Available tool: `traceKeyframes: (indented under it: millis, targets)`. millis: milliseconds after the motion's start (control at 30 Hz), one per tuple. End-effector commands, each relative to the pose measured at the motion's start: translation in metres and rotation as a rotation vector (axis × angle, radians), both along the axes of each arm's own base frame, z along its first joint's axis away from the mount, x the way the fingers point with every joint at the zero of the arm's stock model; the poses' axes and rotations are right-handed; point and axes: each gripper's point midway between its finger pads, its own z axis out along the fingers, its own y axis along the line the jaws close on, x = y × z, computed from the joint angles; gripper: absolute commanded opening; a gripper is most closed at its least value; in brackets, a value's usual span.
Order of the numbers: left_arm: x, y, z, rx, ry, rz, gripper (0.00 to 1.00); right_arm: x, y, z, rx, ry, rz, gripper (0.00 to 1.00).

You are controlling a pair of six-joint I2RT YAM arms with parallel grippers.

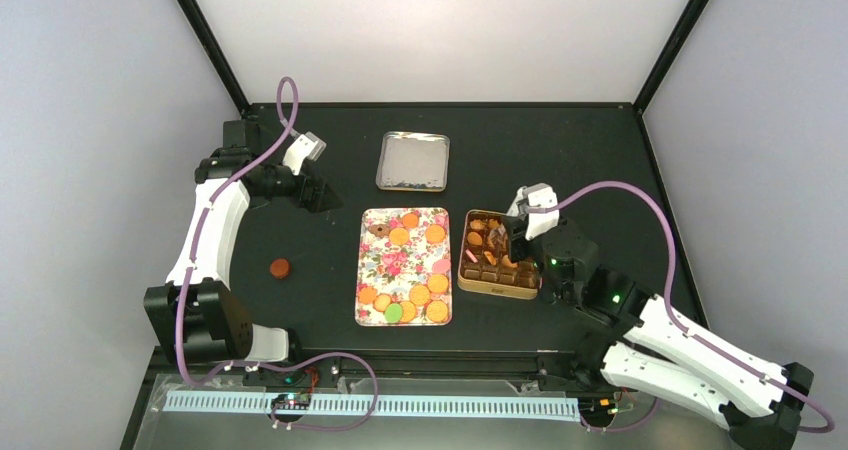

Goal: Pack the cookies
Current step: Place the fake cookies in the empty pocket of the box.

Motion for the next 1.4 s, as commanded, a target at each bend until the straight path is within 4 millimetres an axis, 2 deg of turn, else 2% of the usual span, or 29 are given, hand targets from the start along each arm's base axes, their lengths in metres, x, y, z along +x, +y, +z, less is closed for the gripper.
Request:
traceKeyframes:
  millis: [0, 167, 333, 467, 600, 933, 1367]
  targets:
    - [0.002, -0.004, 0.009, -0.024, -0.032, -0.023, 0.99, -0.002, -0.040, -0.023, -0.088, 0.060, -0.159, 0.08]
    - [0.003, -0.004, 0.006, -0.029, -0.023, -0.022, 0.99, -0.002, -0.058, -0.031, -0.084, 0.097, -0.253, 0.09]
    - [0.004, -0.005, 0.007, -0.027, -0.027, -0.023, 0.99, -0.003, -0.062, -0.041, -0.078, 0.123, -0.282, 0.12]
    - [0.004, -0.004, 0.007, -0.026, -0.027, -0.021, 0.99, -0.003, -0.063, -0.046, -0.076, 0.134, -0.290, 0.20]
    - [0.004, -0.005, 0.007, -0.030, -0.024, -0.021, 0.99, -0.003, -0.065, -0.043, -0.071, 0.123, -0.298, 0.27]
    - [0.004, -0.005, 0.008, -0.030, -0.028, -0.024, 0.99, 0.000, -0.060, -0.041, -0.071, 0.108, -0.290, 0.37]
    - [0.003, -0.005, 0.011, -0.030, -0.040, -0.023, 0.99, 0.002, -0.055, -0.034, -0.060, 0.089, -0.266, 0.39]
